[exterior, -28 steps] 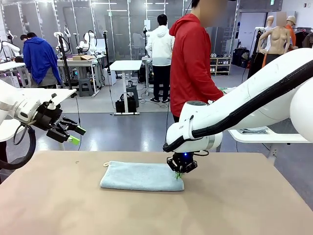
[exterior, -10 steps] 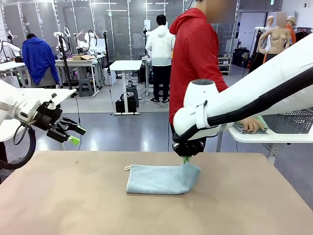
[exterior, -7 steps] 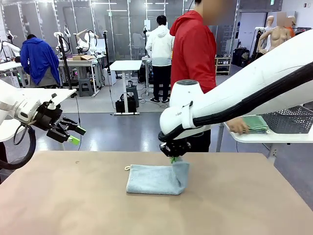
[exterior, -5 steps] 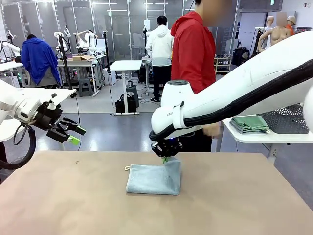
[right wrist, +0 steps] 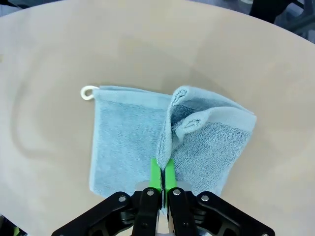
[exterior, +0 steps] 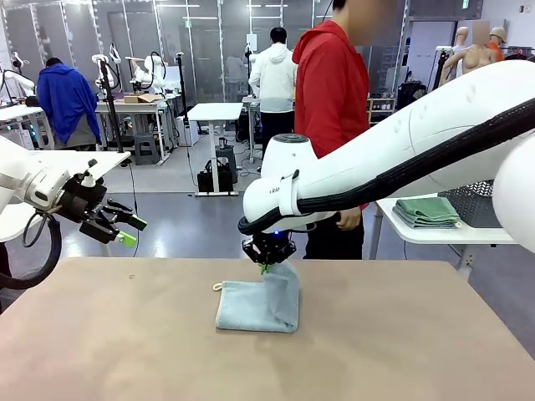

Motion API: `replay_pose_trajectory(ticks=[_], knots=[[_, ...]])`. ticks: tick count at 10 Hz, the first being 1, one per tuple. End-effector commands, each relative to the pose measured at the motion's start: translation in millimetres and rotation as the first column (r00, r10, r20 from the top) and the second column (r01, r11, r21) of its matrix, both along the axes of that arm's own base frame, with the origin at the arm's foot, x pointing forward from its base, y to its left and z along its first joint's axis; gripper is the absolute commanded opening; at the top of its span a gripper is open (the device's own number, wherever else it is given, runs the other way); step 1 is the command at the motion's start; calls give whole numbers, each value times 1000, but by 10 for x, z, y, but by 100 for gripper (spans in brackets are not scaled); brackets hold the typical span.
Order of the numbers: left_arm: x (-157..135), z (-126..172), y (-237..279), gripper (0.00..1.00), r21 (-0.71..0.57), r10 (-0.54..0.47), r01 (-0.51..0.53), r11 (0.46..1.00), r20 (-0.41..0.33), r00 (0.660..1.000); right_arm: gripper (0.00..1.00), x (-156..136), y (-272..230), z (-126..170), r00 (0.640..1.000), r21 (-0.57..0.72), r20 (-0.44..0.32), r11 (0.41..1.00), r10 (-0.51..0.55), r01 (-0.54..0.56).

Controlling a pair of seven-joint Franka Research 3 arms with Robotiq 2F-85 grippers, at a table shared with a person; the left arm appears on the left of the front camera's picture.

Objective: Fold the towels and place them in the basket.
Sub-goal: When a person lays out a Towel with hook on the table, fold it in half twice.

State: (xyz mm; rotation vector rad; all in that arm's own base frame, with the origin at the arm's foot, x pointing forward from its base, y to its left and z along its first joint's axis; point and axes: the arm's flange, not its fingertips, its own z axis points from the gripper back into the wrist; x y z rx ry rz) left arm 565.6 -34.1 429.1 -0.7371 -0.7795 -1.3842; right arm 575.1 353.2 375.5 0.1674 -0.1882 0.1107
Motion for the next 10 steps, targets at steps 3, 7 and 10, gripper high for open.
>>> replay_pose_trajectory(ticks=[3, 7, 10], knots=[[4, 7, -8, 89, 4, 6, -6, 1000, 6, 1000, 0, 63, 231, -103, 999, 105, 31, 994, -16, 12], [4, 7, -8, 89, 4, 6, -6, 1000, 6, 1000, 0, 108, 325, -195, 1000, 155, -14, 988, 12, -9], [4, 7, -8, 89, 4, 6, -6, 1000, 6, 1000, 0, 118, 357, -270, 999, 167, -43, 986, 23, -15]])
